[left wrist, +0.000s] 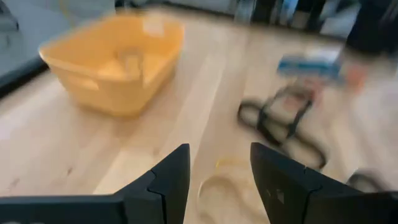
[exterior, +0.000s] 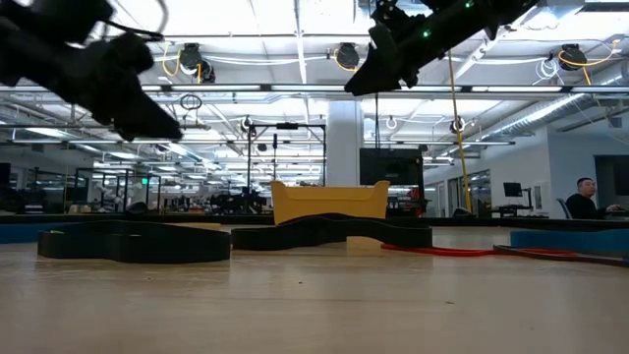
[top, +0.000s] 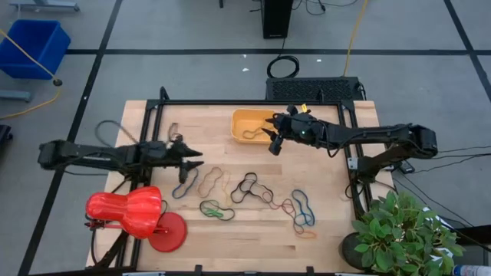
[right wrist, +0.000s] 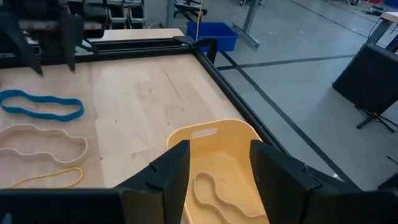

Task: Pick and place rubber bands into bin
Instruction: Put the brown rubber band into the yellow bin, then put the top right black rubber band into the yellow bin

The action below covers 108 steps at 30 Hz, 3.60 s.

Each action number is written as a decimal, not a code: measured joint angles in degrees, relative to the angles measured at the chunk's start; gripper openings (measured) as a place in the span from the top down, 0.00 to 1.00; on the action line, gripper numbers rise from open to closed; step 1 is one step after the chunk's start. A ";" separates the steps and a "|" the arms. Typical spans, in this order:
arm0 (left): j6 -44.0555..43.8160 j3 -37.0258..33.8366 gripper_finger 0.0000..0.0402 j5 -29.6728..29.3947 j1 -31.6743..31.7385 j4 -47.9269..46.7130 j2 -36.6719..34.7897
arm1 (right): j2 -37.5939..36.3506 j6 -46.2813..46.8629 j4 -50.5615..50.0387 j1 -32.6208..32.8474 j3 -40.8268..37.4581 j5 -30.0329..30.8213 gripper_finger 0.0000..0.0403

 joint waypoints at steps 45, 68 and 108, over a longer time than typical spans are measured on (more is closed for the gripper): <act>6.50 16.76 0.99 2.59 2.18 -3.81 44.64 | 0.25 1.14 -2.62 -0.01 0.00 -0.23 0.60; 23.41 42.29 0.99 1.59 11.46 3.01 38.24 | 0.25 1.05 -2.55 -0.01 0.00 -0.26 0.60; 21.12 46.13 0.89 -0.04 19.34 11.65 66.57 | 0.25 0.96 -3.49 -0.03 0.00 -0.28 0.59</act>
